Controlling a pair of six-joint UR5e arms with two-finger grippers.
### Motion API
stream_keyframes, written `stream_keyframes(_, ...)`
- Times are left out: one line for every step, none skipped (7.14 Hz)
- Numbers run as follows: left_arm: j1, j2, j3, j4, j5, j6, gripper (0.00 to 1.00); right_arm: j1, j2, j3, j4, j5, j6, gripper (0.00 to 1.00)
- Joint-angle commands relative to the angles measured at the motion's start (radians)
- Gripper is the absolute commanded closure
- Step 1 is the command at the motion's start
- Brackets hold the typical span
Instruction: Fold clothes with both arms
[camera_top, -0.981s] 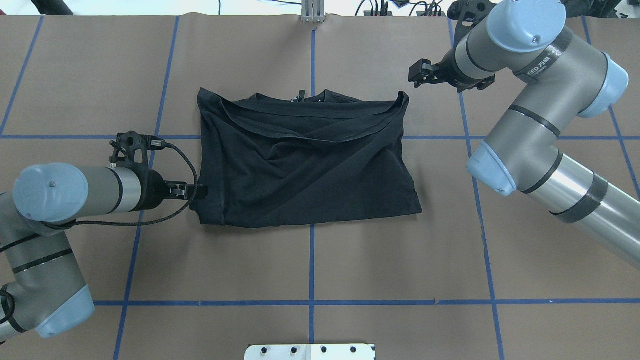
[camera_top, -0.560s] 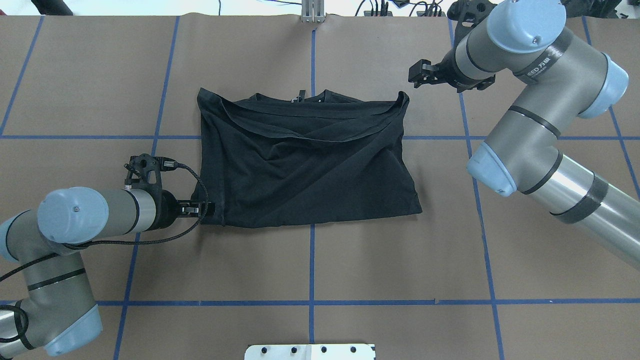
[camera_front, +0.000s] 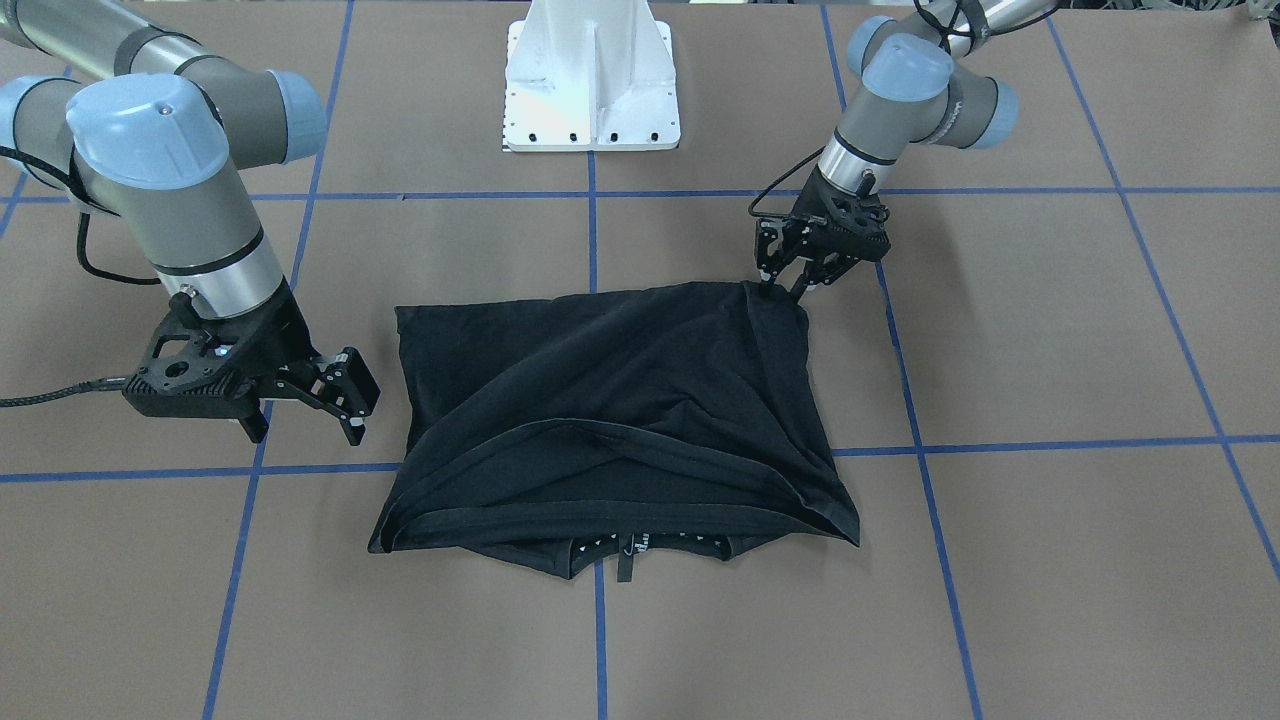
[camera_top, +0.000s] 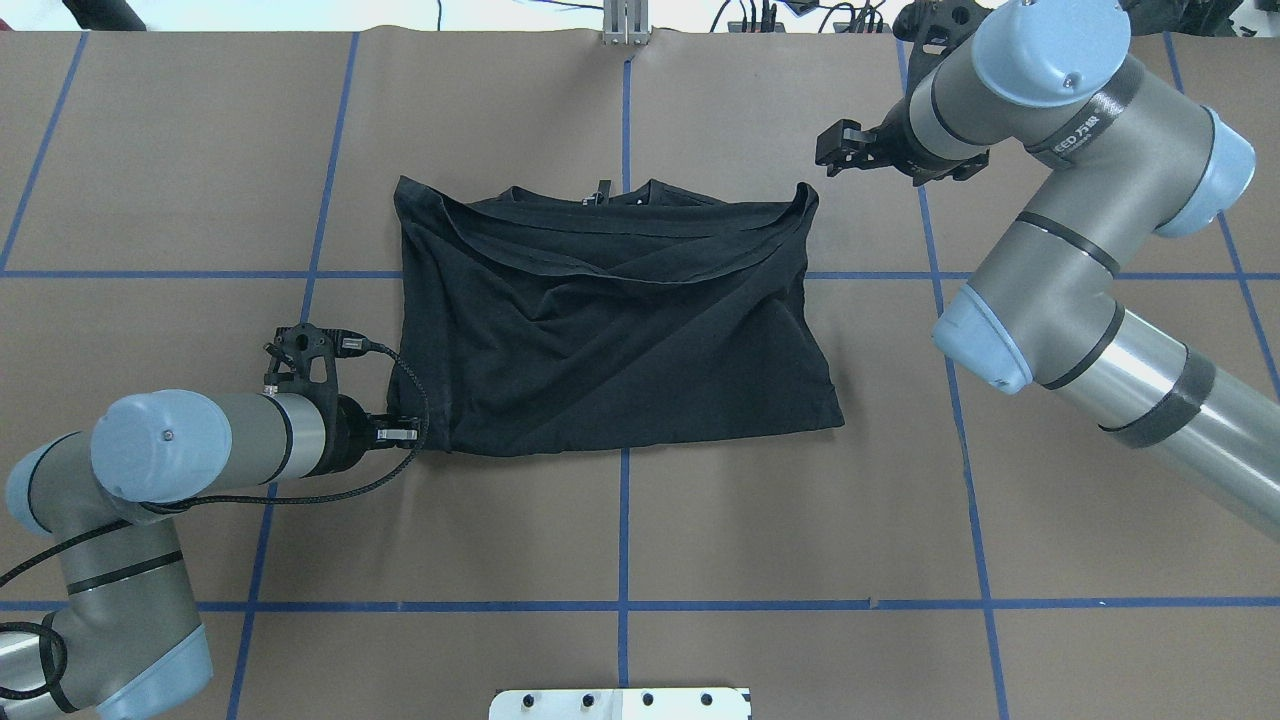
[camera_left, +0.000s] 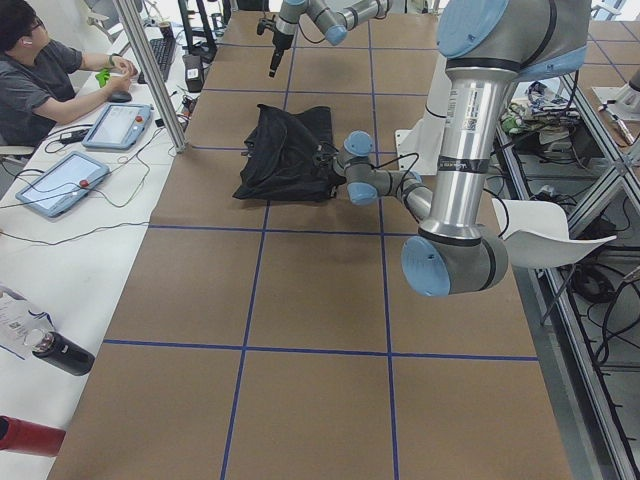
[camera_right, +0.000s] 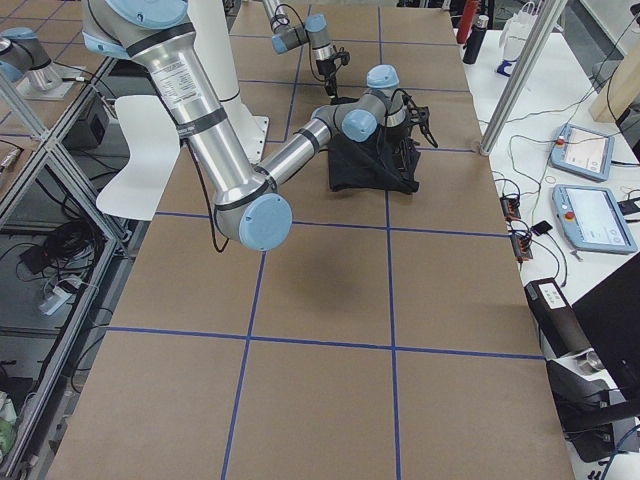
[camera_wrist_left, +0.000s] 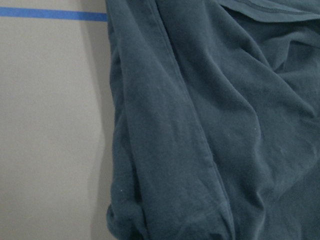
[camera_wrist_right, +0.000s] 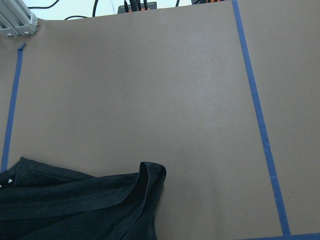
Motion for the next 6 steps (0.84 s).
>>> stream_keyframes(0.003,0.0,-0.003,0.0,-0.003,0.001,1.0,-0.003,0.001,-0.001,0.0,-0.001,0.001,0.0)
stream_keyframes(0.002,0.004,-0.01,0.001,-0.011,0.012,1.0,-0.004,0.003,-0.003,0.0,-0.002,0.001,0.0)
stream_keyframes(-0.006,0.009,-0.007,0.004,-0.011,0.02,1.0,-0.006,0.003,-0.003,0.0,-0.002,0.001,0.0)
stream_keyframes(-0.048,0.013,-0.003,0.006,-0.008,0.137,1.0,-0.007,0.003,-0.006,0.0,-0.002,0.001,0.0)
stream_keyframes(-0.119,0.025,0.012,0.008,-0.008,0.224,1.0,-0.009,0.003,-0.009,0.002,-0.007,0.0,0.0)
stream_keyframes(-0.189,0.023,0.066,0.0,-0.008,0.298,1.0,-0.01,0.005,-0.009,0.0,-0.008,0.001,0.0)
